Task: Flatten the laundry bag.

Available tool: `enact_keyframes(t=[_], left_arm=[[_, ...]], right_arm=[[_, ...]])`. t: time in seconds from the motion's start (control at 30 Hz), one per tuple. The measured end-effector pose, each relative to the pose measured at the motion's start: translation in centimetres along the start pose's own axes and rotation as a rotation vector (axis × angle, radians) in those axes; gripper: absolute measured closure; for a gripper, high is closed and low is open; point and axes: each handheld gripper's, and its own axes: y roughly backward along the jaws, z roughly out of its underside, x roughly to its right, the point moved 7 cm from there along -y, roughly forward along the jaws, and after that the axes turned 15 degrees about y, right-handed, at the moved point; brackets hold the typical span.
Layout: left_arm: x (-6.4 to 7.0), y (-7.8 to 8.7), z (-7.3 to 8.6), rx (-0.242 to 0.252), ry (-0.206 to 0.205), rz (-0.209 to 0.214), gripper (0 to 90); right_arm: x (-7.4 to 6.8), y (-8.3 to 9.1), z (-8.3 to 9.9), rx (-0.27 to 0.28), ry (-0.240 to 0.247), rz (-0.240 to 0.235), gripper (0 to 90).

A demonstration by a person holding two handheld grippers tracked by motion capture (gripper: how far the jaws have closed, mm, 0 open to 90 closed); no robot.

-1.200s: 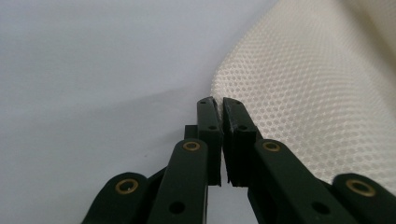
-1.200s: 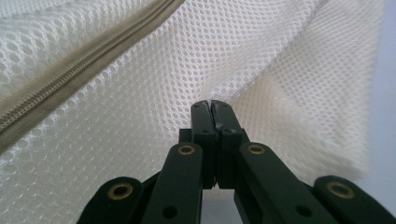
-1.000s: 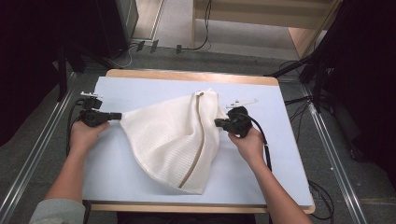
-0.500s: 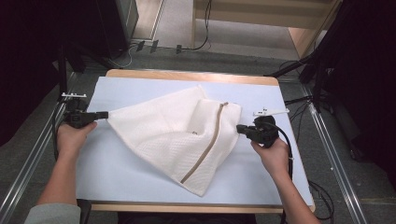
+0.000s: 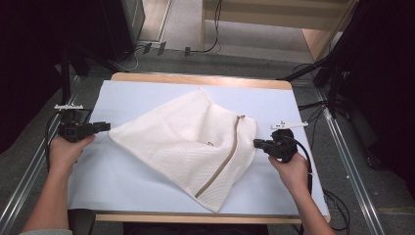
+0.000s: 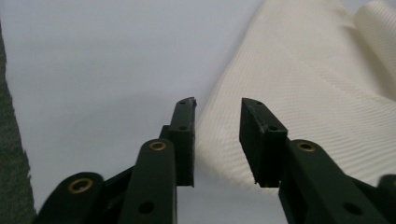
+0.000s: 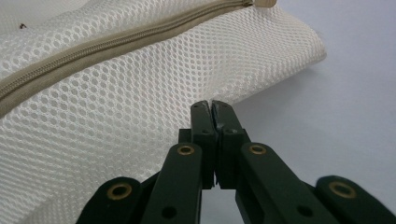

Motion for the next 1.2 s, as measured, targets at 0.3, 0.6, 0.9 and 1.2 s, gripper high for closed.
enact_keyframes(t=[0.3,0.6,0.9,1.2], left_arm=[[2.5,-3.6,-1.8,-0.039,-0.132,-0.033,55.4],[3.9,-8.6,-2.8,-0.101,-0.156,-0.027,54.1],[4.7,-11.6,-3.0,-0.157,-0.183,-0.056,51.4],[5.3,-12.2,-2.1,-0.217,-0.208,-0.054,75.5]], right_arm=[[-0.4,-1.4,0.6,-0.026,-0.009,-0.026,89.3],[-0.6,-1.5,1.2,-0.022,-0.027,-0.023,88.7],[-1.1,-1.6,1.3,-0.026,-0.016,-0.02,88.4],[-0.8,-1.1,1.3,-0.012,-0.02,-0.01,88.3]])
